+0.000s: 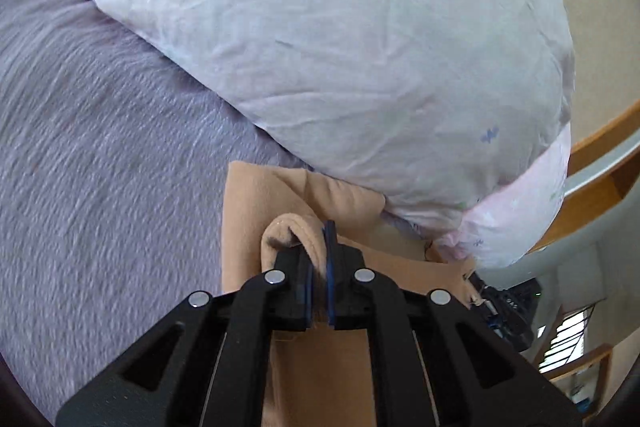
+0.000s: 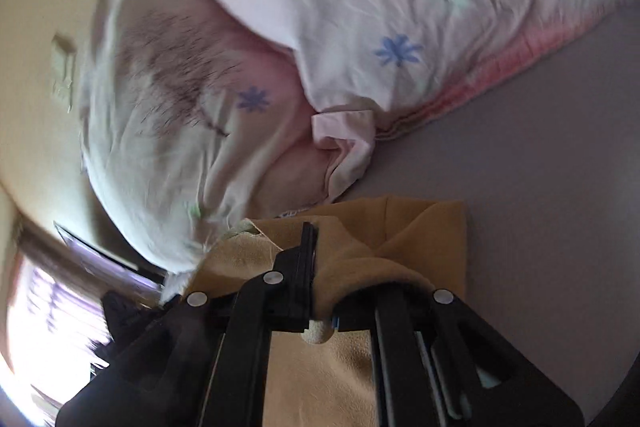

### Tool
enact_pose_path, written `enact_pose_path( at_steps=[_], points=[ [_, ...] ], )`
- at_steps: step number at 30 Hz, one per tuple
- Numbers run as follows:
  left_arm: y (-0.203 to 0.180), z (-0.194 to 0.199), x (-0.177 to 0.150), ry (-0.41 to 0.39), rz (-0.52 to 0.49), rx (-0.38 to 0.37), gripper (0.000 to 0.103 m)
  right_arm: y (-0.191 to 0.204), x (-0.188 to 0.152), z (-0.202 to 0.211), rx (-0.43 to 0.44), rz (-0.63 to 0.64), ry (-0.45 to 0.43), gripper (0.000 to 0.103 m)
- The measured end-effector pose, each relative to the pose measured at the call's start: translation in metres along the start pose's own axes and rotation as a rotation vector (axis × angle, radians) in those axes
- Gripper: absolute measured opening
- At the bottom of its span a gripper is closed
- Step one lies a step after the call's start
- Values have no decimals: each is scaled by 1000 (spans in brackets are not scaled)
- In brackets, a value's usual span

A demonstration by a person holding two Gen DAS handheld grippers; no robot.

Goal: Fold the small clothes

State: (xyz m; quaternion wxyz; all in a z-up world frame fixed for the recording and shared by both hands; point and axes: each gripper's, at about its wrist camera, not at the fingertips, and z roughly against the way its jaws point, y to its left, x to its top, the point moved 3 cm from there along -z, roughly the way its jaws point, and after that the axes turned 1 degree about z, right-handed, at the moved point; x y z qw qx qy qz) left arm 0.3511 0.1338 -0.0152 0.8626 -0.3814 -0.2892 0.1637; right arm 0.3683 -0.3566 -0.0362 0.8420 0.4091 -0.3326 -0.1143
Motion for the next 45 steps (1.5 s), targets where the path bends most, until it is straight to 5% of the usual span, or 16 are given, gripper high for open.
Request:
enact_pose_path(
  at_steps=[1,2,3,4,5,6,7,14,18,20,25,28,34,39,43,45],
  points=[
    [6,3,3,-8,36,-18,7,0,4,0,15,-20,-1,17],
    [15,7,6,-21,106,-56,9,0,7,1,23,-30,-23,45],
    [20,10,8,-31,148,-81,12,2,10,7,20,-31,-68,82],
    [24,17,9,-50,184,-95,17,7,13,21,34,-19,-145,94],
    [26,29,10,-95,195,-74,33,10,13,28,64,-9,-164,97],
    [25,44,10,-144,181,-34,49,13,13,33,99,2,-166,97],
    [22,56,8,-161,158,-17,51,17,8,39,109,17,-149,97],
    [11,82,-41,2,17,37,55,20,-37,70,116,144,-122,97],
    [13,61,-71,112,-17,94,55,5,-44,77,125,123,-151,97],
    [8,57,-84,101,-66,129,54,3,-38,71,137,104,-143,97],
    [4,48,-92,112,-20,144,20,1,-35,75,168,99,-155,97],
    [-27,55,-84,74,-55,102,18,-2,-30,83,184,79,-174,97],
    [-165,45,-98,67,-336,-51,17,-5,-19,113,173,77,-268,97],
    [-268,-54,-164,228,-546,-152,19,-14,-13,127,133,84,-308,97],
    [-288,-133,-216,400,-612,-89,24,-29,-8,119,74,70,-234,97],
    [-284,-131,-225,453,-578,-206,24,-35,-7,112,59,51,-179,97]
  ],
)
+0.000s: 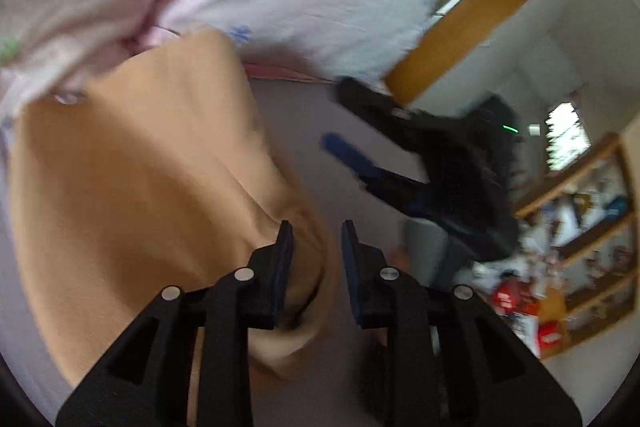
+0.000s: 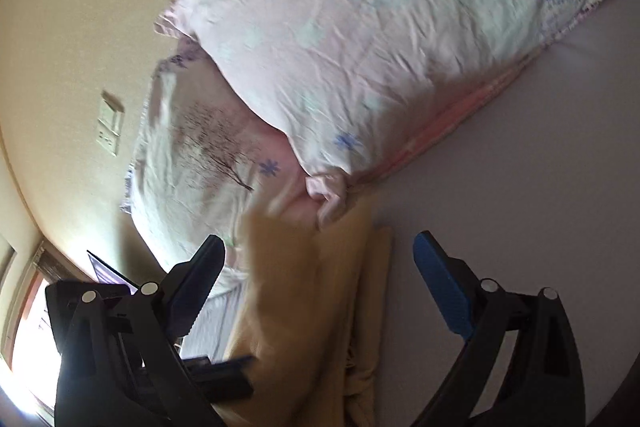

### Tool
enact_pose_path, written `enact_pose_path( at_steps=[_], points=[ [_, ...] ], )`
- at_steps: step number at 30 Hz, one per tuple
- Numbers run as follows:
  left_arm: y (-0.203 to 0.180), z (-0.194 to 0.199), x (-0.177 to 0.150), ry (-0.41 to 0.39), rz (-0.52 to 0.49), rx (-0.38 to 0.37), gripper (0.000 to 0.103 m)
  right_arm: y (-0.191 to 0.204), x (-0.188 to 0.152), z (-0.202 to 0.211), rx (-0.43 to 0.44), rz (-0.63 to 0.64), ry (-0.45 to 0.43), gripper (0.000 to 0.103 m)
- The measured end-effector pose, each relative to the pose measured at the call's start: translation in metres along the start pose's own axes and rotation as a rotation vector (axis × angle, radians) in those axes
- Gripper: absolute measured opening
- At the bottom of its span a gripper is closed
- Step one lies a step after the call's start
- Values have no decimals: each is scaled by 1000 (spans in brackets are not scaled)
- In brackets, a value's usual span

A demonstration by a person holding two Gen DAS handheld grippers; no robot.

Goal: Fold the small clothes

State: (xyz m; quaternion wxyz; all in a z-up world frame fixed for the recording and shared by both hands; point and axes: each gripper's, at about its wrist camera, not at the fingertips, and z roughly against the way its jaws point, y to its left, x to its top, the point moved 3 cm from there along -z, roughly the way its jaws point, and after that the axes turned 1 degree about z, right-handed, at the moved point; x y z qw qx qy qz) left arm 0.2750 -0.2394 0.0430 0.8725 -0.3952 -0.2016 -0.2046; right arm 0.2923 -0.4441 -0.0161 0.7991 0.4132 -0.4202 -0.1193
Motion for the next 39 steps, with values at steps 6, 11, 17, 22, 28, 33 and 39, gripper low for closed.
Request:
enact_pose_path(
  at_steps=[6,11,17,22,28,33,39],
  points=[
    [55,98,-20,-241,107,94,37,-1,-15,-33,-63,25,199,97],
    [117,104,-53,-140,256,260,39,4,-33,-56,-70,70,303,95],
    [111,68,-65,-80,245,227,49,4,-44,-64,-9,67,344,48],
    [114,66,-72,-89,230,225,31,11,-44,-61,65,65,326,37],
    [109,137,-92,-257,132,213,27,46,-67,-74,158,159,400,33],
    [118,178,-120,-308,100,396,28,69,-73,-55,-10,273,338,55],
    [110,213,-143,-387,59,397,45,102,-107,39,110,361,177,63]
  ],
)
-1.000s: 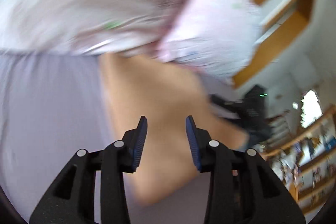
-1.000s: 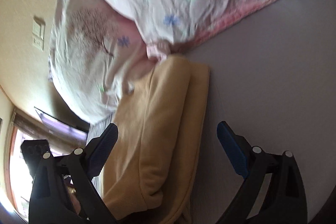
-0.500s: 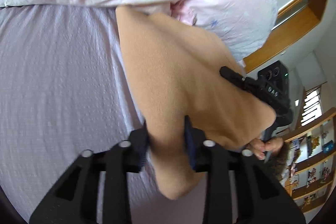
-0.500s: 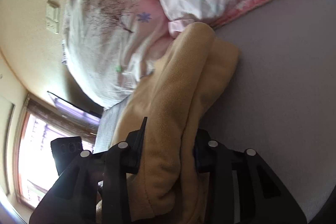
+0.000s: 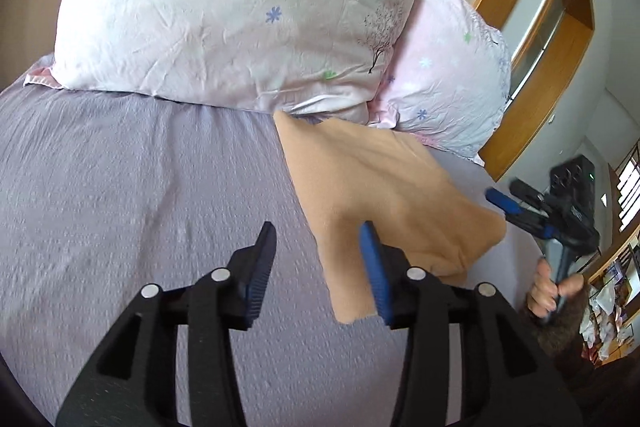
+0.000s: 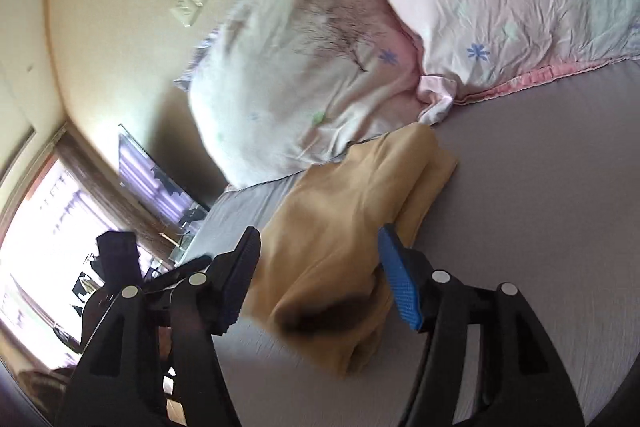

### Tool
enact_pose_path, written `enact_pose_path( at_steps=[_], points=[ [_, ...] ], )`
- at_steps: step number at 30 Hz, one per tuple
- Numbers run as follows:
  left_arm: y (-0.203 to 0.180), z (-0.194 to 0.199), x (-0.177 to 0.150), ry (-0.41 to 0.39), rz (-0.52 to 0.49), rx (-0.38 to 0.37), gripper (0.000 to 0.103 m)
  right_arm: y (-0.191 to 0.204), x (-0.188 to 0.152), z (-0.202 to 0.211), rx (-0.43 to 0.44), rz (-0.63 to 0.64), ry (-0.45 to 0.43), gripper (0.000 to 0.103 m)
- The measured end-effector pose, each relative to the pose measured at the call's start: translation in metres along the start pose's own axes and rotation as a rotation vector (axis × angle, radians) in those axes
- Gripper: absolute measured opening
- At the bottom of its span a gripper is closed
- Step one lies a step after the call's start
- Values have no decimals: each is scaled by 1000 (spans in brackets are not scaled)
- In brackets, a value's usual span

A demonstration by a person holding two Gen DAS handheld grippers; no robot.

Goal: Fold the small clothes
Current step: 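Release the folded shirt and pull both grippers back from it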

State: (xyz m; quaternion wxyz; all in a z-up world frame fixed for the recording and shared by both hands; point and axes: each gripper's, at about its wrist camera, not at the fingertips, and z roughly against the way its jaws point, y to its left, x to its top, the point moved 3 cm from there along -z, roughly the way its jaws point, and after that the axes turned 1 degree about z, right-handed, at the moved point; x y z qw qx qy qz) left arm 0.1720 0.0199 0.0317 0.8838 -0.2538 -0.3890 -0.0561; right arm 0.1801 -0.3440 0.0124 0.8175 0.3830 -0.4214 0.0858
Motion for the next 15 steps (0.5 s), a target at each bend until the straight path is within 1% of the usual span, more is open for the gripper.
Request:
enact_pose_path(
  at_steps=[2,4,5,6,7,8,9,11,12,14,15],
  points=[
    [-1,-3,-1,8,0,-18,46,13,-15,5,-9,21,18,63],
    [-5,-3,-5,22,-5,-32,47,18,-25,-2,-29,33,51,61],
    [-8,-4,-6,28,-9,-37,47,16,-27,-10,-49,38,71,55],
    [-10,-4,-7,34,-14,-41,48,17,-30,-20,-70,35,94,39],
    [-14,-3,-9,41,-23,-45,49,11,-37,-26,-91,20,119,29],
    [-16,-2,-12,44,-29,-47,50,7,-38,-30,-98,5,130,11],
    [-18,0,-14,46,-33,-50,51,1,-43,-28,-117,-17,131,8],
    [-20,5,-21,56,-40,-54,52,-7,-51,-22,-140,-62,134,7],
    [-21,7,-23,61,-40,-53,53,-15,-58,-19,-144,-106,141,7],
    [-23,9,-31,80,-39,-54,55,-22,-63,-23,-147,-135,148,7],
    [-24,9,-34,92,-37,-51,58,-21,-64,-23,-144,-133,142,7]
  ],
)
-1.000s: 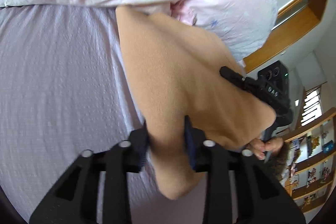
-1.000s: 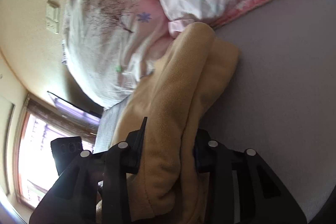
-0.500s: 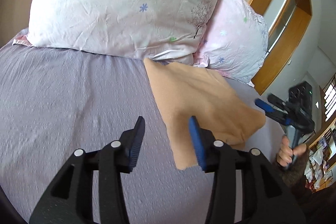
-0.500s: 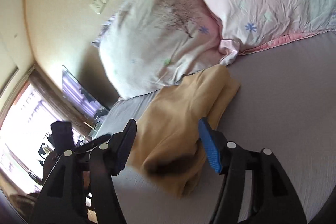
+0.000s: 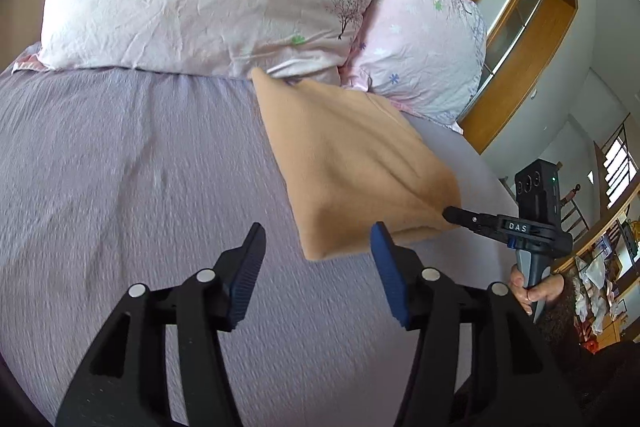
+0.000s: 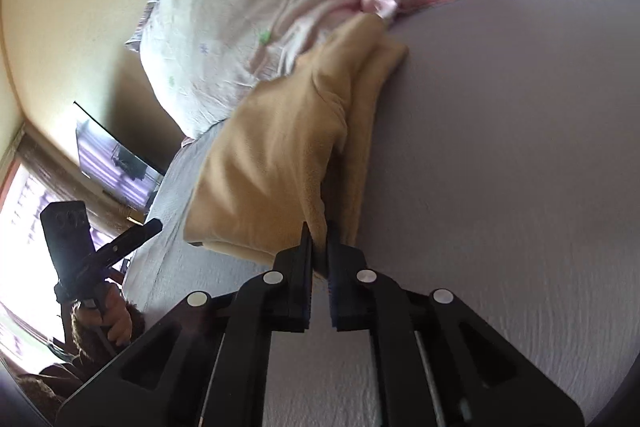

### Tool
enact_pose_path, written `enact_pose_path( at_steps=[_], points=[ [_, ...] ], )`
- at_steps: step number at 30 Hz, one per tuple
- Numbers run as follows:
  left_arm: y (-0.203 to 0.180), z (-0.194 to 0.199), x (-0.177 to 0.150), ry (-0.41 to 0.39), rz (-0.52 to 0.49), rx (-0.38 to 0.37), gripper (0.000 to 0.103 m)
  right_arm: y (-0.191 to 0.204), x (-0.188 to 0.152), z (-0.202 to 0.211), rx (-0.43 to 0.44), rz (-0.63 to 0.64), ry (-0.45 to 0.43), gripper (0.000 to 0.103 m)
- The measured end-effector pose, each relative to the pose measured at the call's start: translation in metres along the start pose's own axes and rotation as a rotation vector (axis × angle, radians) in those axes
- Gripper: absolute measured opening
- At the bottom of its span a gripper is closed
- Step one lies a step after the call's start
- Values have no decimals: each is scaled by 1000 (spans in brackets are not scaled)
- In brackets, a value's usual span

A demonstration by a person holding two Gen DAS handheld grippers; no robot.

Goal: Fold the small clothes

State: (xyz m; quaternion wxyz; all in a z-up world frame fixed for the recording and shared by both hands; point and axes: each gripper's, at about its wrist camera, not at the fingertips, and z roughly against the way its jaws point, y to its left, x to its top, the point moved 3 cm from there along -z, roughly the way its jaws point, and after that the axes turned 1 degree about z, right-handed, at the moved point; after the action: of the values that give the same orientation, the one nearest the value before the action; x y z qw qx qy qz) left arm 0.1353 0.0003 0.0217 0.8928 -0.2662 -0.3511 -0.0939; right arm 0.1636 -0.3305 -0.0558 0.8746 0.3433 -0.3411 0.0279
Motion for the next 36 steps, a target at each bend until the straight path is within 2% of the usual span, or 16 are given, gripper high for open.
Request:
enact_pose_path(
  at_steps=[2,4,5,6,8,10,14,16,21,30,36],
  points=[
    [-3,-3,-8,25,13,15,66,5,1,2,-6,7,-11,8],
    [-7,-7,-16,44,24,30,73,11,-1,11,-28,18,-36,13],
    [-8,-8,-19,49,27,37,75,14,-3,16,-41,26,-50,29],
    [-10,-10,-22,55,29,53,80,18,-5,22,-62,36,-66,61],
    [-14,-14,-28,65,29,116,88,29,-13,35,-150,77,-109,98],
    [-17,-20,-31,73,14,185,95,41,-22,39,-217,134,-124,101],
    [-22,-36,-32,110,-28,322,100,56,-35,23,-450,205,-68,102],
    [-24,-40,-32,112,-43,349,101,58,-40,13,-525,234,-49,102],
    [-25,-46,-33,129,-55,375,101,56,-46,-3,-505,215,-6,102],
    [-27,-59,-35,153,-103,480,101,60,-52,-22,-600,231,24,102],
    [-26,-60,-35,153,-107,485,101,61,-52,-23,-625,241,20,102]
  ],
)
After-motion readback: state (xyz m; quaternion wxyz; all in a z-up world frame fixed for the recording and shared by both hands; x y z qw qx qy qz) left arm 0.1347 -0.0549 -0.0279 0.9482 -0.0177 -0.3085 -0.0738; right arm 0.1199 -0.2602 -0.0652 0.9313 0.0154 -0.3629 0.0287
